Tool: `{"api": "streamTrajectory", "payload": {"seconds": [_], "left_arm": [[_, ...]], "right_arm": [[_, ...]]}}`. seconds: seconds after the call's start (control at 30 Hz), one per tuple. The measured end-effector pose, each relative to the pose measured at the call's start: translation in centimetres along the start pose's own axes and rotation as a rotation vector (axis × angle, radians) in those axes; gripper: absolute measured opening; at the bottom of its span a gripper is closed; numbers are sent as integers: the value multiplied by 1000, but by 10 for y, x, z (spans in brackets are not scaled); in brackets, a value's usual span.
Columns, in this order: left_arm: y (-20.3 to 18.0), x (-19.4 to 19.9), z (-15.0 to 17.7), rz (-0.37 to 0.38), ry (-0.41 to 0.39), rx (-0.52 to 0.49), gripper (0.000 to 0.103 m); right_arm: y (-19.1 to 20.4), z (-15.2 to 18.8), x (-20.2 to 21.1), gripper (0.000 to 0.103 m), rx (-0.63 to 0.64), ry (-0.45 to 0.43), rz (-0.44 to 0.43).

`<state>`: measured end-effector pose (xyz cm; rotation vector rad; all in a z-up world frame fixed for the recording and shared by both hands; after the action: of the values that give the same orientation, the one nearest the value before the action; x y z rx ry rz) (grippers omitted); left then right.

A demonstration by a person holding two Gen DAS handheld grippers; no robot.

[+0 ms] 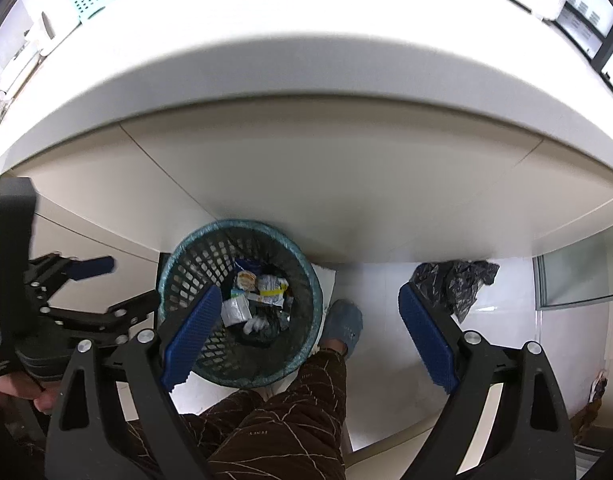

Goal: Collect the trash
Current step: 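Raise both tools back over the counter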

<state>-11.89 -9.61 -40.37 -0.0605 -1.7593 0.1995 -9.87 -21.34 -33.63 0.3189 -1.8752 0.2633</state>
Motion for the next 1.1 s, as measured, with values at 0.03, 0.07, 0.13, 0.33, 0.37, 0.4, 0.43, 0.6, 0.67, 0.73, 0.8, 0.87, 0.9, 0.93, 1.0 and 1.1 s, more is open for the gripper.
{"api": "streamTrajectory", "payload": {"seconds": [0.03,0.07,0.13,0.33,0.37,0.4,0.43,0.6,0.67,0.73,0.8,0.87,0.9,0.93,1.0,1.1], "left_arm": [[0,12,-4,6,-18,2,89],[1,22,-7,9,-36,3,95],[3,46,-15,5,-84,8,97],[6,106,-39,19,-178,23,97],[6,116,-44,22,-195,25,97],[6,124,-49,22,-209,28,97],[6,130,-54,23,-218,31,97],[7,164,-82,14,-279,51,97],[7,174,-95,10,-298,65,97],[6,181,-109,8,-316,71,97],[5,187,-123,3,-333,72,97],[2,190,-138,-5,-346,77,97],[1,191,-144,-6,-350,82,97],[-1,191,-150,-6,-353,88,97],[-4,191,-161,-11,-358,95,97],[-13,187,-179,-14,-371,95,97]], "right_arm": [[-1,-4,5,86,2,-12,3],[-1,-9,11,86,4,-28,6],[-3,-19,23,86,1,-56,7],[-9,-56,64,86,-30,-155,6],[-9,-62,71,86,-27,-172,9],[-9,-69,78,86,-23,-186,13],[-9,-77,86,86,-15,-204,18],[-11,-108,113,86,10,-260,41],[-12,-122,121,86,20,-280,48],[-14,-134,128,86,29,-298,44],[-17,-146,130,86,39,-312,38],[-23,-159,131,86,47,-322,32],[-25,-164,131,86,51,-325,27],[-28,-170,131,86,57,-327,25],[-34,-180,130,86,64,-334,18],[-45,-195,128,86,78,-336,3]]}}
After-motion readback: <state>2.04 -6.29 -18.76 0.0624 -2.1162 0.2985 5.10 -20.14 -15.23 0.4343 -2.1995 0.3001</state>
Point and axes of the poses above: each gripper's, at about its wrist camera, not at the fingertips, and x roughly against the way its jaws point, y to its left, z to its underside, the point moved 10 cm from there along -x, roughly the way its jaws point, and after that the axes turned 9 degrees about x, right-handed, at the moved point
